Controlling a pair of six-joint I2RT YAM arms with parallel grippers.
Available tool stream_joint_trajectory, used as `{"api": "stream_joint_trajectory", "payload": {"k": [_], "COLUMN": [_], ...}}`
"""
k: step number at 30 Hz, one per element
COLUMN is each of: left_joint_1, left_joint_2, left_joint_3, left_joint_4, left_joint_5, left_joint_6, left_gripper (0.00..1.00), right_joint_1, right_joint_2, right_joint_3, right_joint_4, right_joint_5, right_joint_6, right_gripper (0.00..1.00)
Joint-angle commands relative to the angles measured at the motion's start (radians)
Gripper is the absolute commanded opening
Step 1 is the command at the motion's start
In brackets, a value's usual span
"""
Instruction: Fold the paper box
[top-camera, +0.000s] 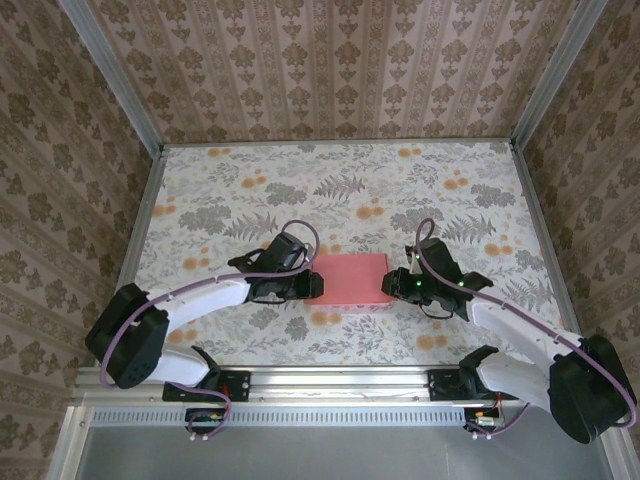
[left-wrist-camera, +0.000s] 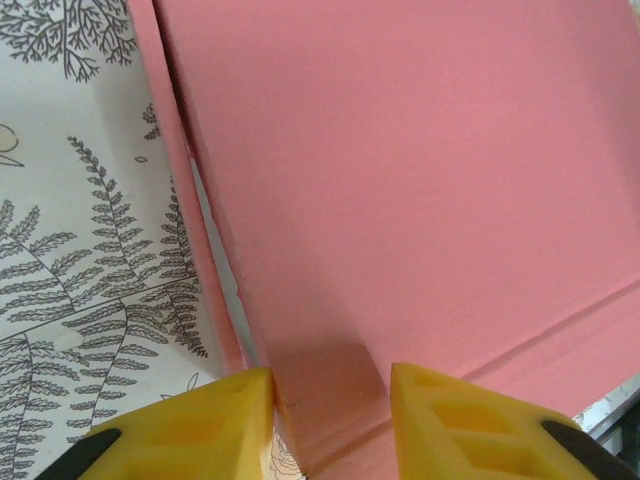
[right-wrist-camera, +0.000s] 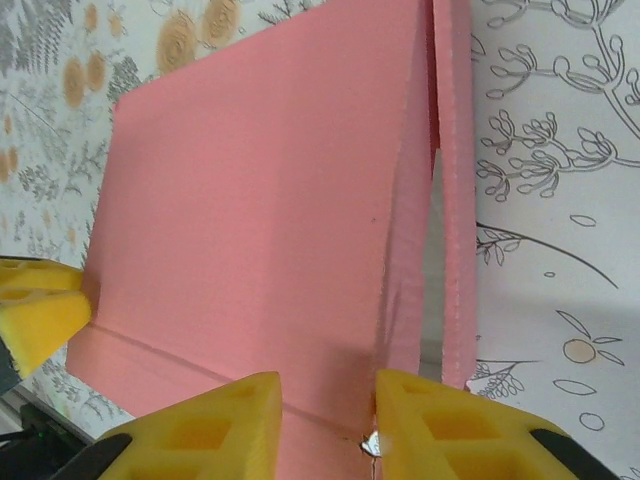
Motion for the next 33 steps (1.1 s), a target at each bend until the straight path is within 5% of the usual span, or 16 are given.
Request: {"api": "stream_joint_trajectory", "payload": {"k": [1,16,25,33], "left_joint_1": [-0.013,-0.046,-0.031,-0.014], "left_joint_2": [0.012,0.042,-0.151,-0.235], "left_joint_3": [-0.013,-0.027,-0.044,-0.055], "left_joint_4": [0.047,0.035,-0.059,0.021], "left_joint_5": [0.011,-0.064,-0.149,-0.013], "left_joint_6": [-0.024,0.010,0.103,0.176], "left_gripper": [0.33,0.30,0.32,0.33], "right_joint_1": [0.014,0.045,0.047,0.046], "right_joint_2": [0.012,0.061,-0.056,-0.043], "right_joint_3": [-0.016,-0.032,0.013,0.030], "right_joint_4": [0.029,0.006,-0.076,0.028], "right_joint_5": [0.010,0.094,0.138,-0.067], "right_joint_6": [-0.005,-0.039,-0.141,-0.169], "right_gripper": [0.28,0.20,0.28,0.28]}}
